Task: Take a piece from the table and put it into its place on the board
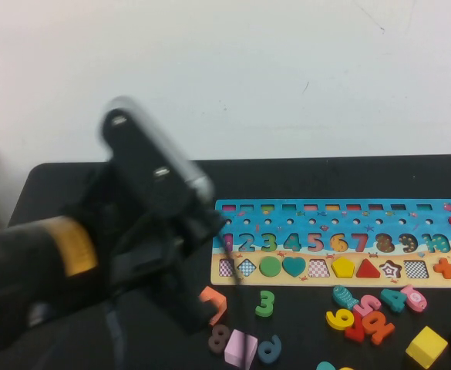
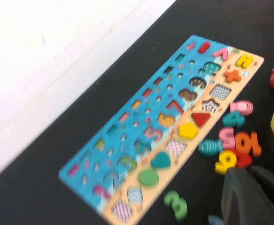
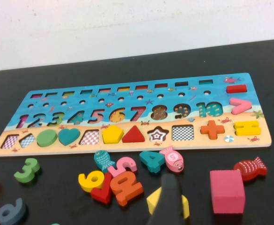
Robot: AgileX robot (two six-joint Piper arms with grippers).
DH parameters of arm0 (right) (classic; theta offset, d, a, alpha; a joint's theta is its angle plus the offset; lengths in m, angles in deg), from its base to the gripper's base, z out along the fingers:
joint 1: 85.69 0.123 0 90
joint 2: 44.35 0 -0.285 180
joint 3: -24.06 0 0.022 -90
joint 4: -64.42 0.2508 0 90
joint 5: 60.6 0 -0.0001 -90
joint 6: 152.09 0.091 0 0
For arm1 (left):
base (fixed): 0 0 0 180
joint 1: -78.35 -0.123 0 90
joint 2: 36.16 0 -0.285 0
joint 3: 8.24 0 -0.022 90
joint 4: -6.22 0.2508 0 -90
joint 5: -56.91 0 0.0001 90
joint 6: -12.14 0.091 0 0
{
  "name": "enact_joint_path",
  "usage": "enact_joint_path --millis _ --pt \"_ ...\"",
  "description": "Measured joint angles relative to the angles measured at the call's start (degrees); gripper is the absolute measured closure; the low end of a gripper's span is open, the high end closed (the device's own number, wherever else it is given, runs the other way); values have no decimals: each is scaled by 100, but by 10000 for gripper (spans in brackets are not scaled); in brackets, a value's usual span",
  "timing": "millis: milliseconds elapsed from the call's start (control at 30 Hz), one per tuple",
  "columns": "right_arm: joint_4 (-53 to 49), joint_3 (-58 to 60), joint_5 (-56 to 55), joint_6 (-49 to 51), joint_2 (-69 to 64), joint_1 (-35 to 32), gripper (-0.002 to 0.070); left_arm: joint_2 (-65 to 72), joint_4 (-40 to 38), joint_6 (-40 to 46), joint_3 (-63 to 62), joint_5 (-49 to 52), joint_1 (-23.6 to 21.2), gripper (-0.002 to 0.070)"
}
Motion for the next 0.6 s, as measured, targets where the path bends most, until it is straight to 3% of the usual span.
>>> enact_joint_path --millis 200,400,500,600 --pt "0 0 0 0 0 0 88 -928 135 -289 198 1195 -241 675" --pt "0 0 0 0 0 0 88 -1883 906 -928 368 2229 -471 675" --pt "0 0 0 0 0 0 88 -2360 1342 -1489 743 2171 -524 675" --pt "0 0 0 0 0 0 88 -2892 1706 -1963 1511 1371 -711 675"
